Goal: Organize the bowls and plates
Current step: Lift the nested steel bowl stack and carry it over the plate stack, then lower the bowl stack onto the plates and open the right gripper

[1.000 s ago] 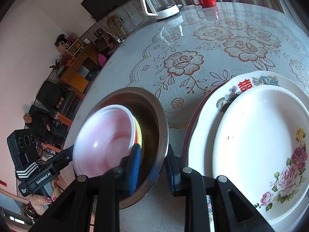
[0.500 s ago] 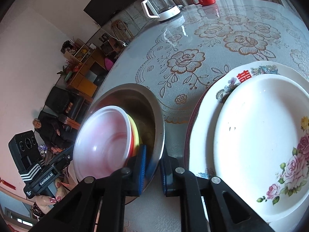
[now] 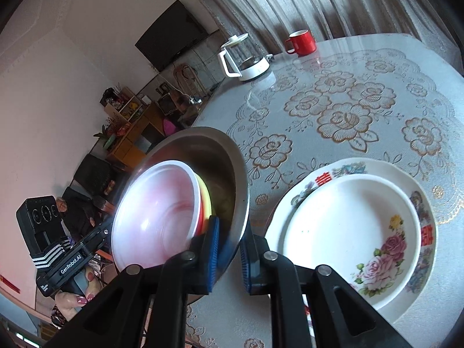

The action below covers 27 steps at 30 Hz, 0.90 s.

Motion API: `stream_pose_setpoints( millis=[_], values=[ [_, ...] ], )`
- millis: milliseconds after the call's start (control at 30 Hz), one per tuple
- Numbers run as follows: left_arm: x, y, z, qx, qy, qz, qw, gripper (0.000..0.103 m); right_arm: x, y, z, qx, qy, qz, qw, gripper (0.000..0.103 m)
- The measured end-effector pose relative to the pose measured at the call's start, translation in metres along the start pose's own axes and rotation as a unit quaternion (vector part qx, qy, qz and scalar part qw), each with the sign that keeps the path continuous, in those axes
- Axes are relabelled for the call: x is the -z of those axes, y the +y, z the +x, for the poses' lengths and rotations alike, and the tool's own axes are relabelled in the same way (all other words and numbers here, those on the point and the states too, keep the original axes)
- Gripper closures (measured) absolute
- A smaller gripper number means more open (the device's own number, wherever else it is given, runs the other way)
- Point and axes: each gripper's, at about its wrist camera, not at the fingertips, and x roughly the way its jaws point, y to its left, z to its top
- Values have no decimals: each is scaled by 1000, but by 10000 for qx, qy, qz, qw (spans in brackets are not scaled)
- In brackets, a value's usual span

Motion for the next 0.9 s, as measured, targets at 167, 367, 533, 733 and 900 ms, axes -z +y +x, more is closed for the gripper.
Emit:
stream_pose_setpoints(
  millis=[167,367,533,733,900],
  values=[
    [-10,-32,23,257,102,165,9995,84,-6,-23,-36,204,-302,141,9992,90],
    [-12,-59,56,480,318,101,9983,84,-9,-54,-63,431,-487,365,9972,90],
    [-4,-75,78,555,472,52,9973,84,-5,-75,-76,556,-542,527,9956,90],
    [6,-85,97,506,668,57,9965,84,3,-100,-81,629,-504,745,9940,90],
    [12,-86,110,434,756,85,9962,84,9,-114,-77,629,-457,870,9932,90]
  ],
)
